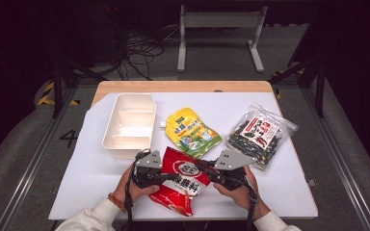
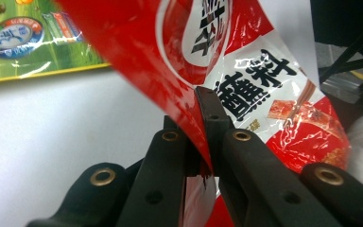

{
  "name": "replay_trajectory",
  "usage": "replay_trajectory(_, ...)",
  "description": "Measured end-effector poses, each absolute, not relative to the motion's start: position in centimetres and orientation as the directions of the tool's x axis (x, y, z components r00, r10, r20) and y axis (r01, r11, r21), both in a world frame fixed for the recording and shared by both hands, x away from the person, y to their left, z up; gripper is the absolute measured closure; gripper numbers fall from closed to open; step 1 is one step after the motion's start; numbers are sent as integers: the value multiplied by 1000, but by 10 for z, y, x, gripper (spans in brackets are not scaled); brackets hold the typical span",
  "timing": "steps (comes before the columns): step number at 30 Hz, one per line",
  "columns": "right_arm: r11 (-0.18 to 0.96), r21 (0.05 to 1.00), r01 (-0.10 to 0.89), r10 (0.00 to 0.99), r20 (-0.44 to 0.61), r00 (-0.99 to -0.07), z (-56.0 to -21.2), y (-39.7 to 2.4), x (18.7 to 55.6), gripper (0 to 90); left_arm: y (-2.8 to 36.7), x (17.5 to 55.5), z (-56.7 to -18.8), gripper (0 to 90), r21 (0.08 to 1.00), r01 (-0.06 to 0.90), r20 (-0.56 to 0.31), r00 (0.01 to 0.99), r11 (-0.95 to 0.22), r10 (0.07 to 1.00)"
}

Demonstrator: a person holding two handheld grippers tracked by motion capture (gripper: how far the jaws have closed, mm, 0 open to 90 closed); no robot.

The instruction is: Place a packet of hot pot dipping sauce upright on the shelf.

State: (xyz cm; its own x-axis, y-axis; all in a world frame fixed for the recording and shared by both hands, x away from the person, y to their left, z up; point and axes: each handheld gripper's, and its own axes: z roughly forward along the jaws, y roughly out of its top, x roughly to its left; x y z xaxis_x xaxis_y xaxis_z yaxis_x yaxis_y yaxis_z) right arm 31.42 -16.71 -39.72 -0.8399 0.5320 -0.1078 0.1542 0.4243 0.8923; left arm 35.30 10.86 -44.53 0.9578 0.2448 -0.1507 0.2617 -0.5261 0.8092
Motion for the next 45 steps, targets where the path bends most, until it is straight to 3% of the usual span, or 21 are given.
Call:
replay_trajectory(3,402,901,159,549,-98,-830,-393,-173,310,650,111,351,-443,899,815,268,-160,956,-514,245)
replay_trajectory(5,395,903,168,553,-88,-828,-391,-177,308,617,112,350,-442,899,813,281,-172,953,-510,250)
replay_trajectory(7,385,907,173,554,-77,-829,-387,-189,300,492,116,348,-440,899,818,281,-175,952,-501,250)
replay_trajectory(12,352,914,200,570,-40,-821,-382,-222,281,372,127,342,-435,900,840,289,-185,948,-459,259)
replay_trajectory(26,373,839,396,669,52,-741,-431,-277,255,312,143,334,-410,900,893,227,-141,961,-390,237)
replay_trajectory(45,394,826,402,708,6,-706,-441,-283,255,250,170,352,-366,900,959,157,-76,946,-237,316)
